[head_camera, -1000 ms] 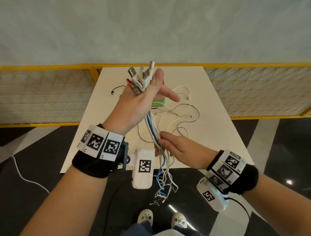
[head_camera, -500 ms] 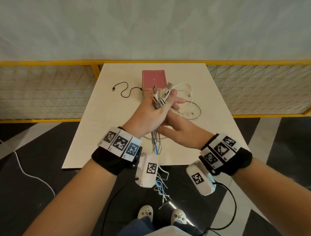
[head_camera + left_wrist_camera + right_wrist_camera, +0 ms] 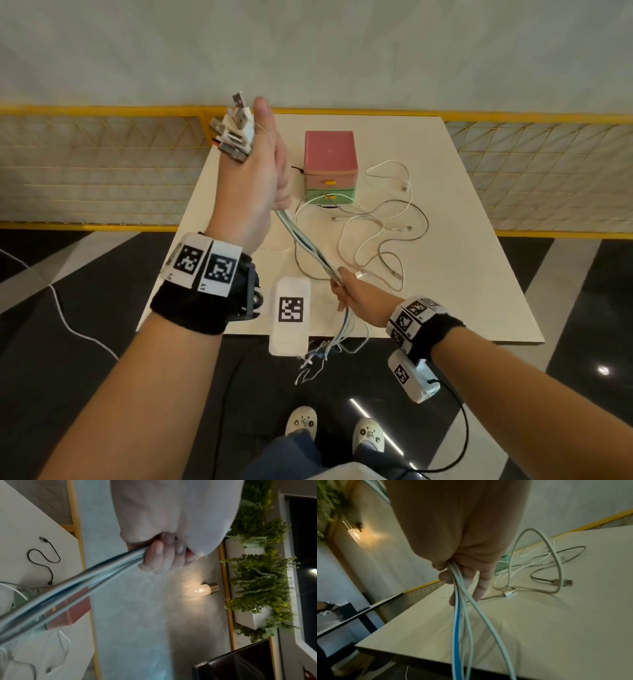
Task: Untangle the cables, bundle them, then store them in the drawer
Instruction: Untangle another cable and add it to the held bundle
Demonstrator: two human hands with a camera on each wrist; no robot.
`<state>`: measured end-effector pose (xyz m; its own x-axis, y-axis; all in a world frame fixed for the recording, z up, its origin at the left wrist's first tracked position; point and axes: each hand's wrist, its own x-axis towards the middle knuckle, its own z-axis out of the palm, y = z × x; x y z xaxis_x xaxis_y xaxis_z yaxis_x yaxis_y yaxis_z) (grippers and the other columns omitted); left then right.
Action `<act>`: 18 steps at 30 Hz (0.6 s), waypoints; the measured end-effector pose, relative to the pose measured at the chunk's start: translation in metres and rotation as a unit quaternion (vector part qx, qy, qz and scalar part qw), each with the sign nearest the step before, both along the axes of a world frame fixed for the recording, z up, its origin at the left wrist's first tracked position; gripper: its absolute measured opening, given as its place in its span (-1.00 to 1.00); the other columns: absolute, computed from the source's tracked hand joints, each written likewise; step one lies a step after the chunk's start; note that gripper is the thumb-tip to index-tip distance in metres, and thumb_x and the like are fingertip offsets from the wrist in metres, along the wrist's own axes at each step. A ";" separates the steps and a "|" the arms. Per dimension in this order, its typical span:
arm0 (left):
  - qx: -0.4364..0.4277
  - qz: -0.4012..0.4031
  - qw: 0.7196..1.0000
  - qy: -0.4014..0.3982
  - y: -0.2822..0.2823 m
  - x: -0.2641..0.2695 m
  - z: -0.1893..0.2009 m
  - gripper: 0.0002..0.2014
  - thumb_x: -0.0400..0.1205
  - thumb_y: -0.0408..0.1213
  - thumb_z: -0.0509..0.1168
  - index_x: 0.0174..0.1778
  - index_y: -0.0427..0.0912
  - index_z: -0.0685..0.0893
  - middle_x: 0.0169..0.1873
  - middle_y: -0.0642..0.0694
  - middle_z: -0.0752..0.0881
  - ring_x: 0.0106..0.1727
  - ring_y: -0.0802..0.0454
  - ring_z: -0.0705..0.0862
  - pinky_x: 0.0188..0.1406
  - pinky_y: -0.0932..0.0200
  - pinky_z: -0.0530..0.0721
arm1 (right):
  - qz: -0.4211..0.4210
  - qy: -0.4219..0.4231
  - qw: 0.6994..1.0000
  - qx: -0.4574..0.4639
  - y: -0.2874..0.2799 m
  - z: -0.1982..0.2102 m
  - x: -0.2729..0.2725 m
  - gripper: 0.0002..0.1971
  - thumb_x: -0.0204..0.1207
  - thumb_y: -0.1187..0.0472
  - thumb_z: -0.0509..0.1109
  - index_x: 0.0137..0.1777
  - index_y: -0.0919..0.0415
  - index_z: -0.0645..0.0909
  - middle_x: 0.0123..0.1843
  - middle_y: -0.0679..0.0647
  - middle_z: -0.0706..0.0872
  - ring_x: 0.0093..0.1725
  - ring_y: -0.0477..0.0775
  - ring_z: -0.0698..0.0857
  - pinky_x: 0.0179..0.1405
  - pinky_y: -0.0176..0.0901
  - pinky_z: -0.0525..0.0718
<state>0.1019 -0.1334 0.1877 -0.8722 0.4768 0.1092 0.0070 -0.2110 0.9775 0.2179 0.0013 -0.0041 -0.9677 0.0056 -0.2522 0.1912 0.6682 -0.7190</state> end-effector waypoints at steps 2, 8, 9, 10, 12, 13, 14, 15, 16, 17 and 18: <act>-0.016 0.006 1.000 0.004 0.000 -0.005 -0.002 -0.40 0.75 0.14 0.04 -0.60 -0.06 0.25 -0.71 0.03 0.18 -0.68 0.07 0.08 -0.62 0.30 0.06 | 0.054 -0.071 0.995 0.040 0.006 -0.001 -0.007 -0.70 0.57 0.20 0.33 0.26 0.13 0.39 0.17 0.14 0.61 0.14 0.13 0.64 0.32 0.18 0.56; -0.122 -0.046 0.991 0.021 0.004 -0.017 -0.017 -0.49 0.69 0.13 0.21 -0.54 -0.05 0.41 -0.63 0.00 0.28 -0.67 0.09 0.15 -0.62 0.29 0.11 | 0.057 -0.130 0.979 0.145 0.032 -0.010 -0.026 -0.24 0.37 0.31 0.54 0.55 0.13 0.29 0.50 0.13 0.26 0.37 0.16 0.47 0.35 -0.05 0.49; -0.135 -0.054 0.989 0.029 0.005 -0.016 -0.022 -0.49 0.68 0.14 0.22 -0.53 -0.05 0.41 -0.60 -0.06 0.29 -0.67 0.08 0.16 -0.62 0.29 0.12 | 0.019 -0.110 0.984 0.138 0.034 -0.014 -0.029 -0.31 0.43 0.32 0.49 0.54 0.15 0.31 0.51 0.14 0.29 0.32 0.18 0.54 0.31 -0.06 0.52; -0.145 -0.062 0.987 0.038 0.007 -0.015 -0.026 -0.49 0.68 0.15 0.22 -0.52 -0.06 0.42 -0.56 -0.14 0.28 -0.67 0.07 0.16 -0.62 0.30 0.14 | -0.015 -0.104 0.986 0.133 0.034 -0.018 -0.032 -0.35 0.47 0.32 0.45 0.54 0.15 0.31 0.52 0.15 0.30 0.29 0.20 0.57 0.31 -0.05 0.53; -0.157 -0.075 0.984 0.048 0.009 -0.014 -0.035 -0.49 0.68 0.16 0.20 -0.51 -0.08 0.42 -0.50 -0.21 0.28 -0.67 0.05 0.17 -0.61 0.29 0.16 | -0.043 -0.125 0.982 0.139 0.031 -0.028 -0.036 -0.35 0.49 0.31 0.41 0.56 0.12 0.28 0.55 0.13 0.30 0.33 0.22 0.56 0.36 0.00 0.50; -0.159 -0.078 0.983 0.048 0.009 -0.014 -0.037 -0.49 0.68 0.16 0.19 -0.50 -0.09 0.42 -0.50 -0.21 0.28 -0.67 0.05 0.17 -0.60 0.28 0.16 | -0.041 -0.135 0.979 0.145 0.030 -0.033 -0.037 -0.35 0.48 0.32 0.41 0.56 0.12 0.29 0.54 0.14 0.31 0.34 0.23 0.55 0.37 0.02 0.50; -0.161 -0.079 0.983 0.044 0.010 -0.015 -0.039 -0.48 0.69 0.16 0.18 -0.50 -0.09 0.42 -0.50 -0.21 0.28 -0.67 0.05 0.17 -0.60 0.27 0.16 | -0.042 -0.137 0.979 0.148 0.028 -0.038 -0.038 -0.37 0.46 0.34 0.41 0.53 0.13 0.33 0.50 0.15 0.35 0.32 0.24 0.55 0.35 0.02 0.51; -0.162 -0.078 0.983 0.040 0.010 -0.015 -0.041 -0.48 0.69 0.16 0.18 -0.51 -0.09 0.42 -0.51 -0.20 0.28 -0.67 0.05 0.17 -0.60 0.27 0.16 | -0.050 -0.131 0.979 0.146 0.027 -0.041 -0.038 -0.41 0.44 0.37 0.41 0.48 0.15 0.38 0.45 0.17 0.40 0.29 0.25 0.57 0.30 0.00 0.54; -0.163 -0.076 0.983 0.036 0.010 -0.016 -0.042 -0.48 0.69 0.16 0.17 -0.51 -0.09 0.42 -0.53 -0.19 0.27 -0.67 0.06 0.17 -0.60 0.27 0.16 | -0.057 -0.124 0.981 0.141 0.026 -0.044 -0.038 -0.46 0.43 0.39 0.40 0.43 0.17 0.44 0.39 0.19 0.46 0.25 0.25 0.58 0.24 -0.02 0.55; -0.164 -0.074 0.983 0.035 0.010 -0.018 -0.043 -0.47 0.69 0.16 0.17 -0.51 -0.09 0.42 -0.55 -0.18 0.27 -0.67 0.07 0.18 -0.61 0.27 0.17 | -0.055 -0.117 0.982 0.137 0.024 -0.046 -0.038 -0.51 0.42 0.39 0.39 0.36 0.20 0.48 0.33 0.22 0.52 0.22 0.26 0.59 0.18 -0.05 0.54; -0.166 -0.071 0.983 0.034 0.010 -0.019 -0.044 -0.47 0.69 0.16 0.18 -0.51 -0.10 0.42 -0.57 -0.14 0.27 -0.68 0.08 0.18 -0.61 0.27 0.18 | -0.045 -0.111 0.983 0.136 0.022 -0.049 -0.038 -0.58 0.42 0.37 0.40 0.30 0.23 0.53 0.28 0.24 0.56 0.21 0.27 0.60 0.14 -0.10 0.52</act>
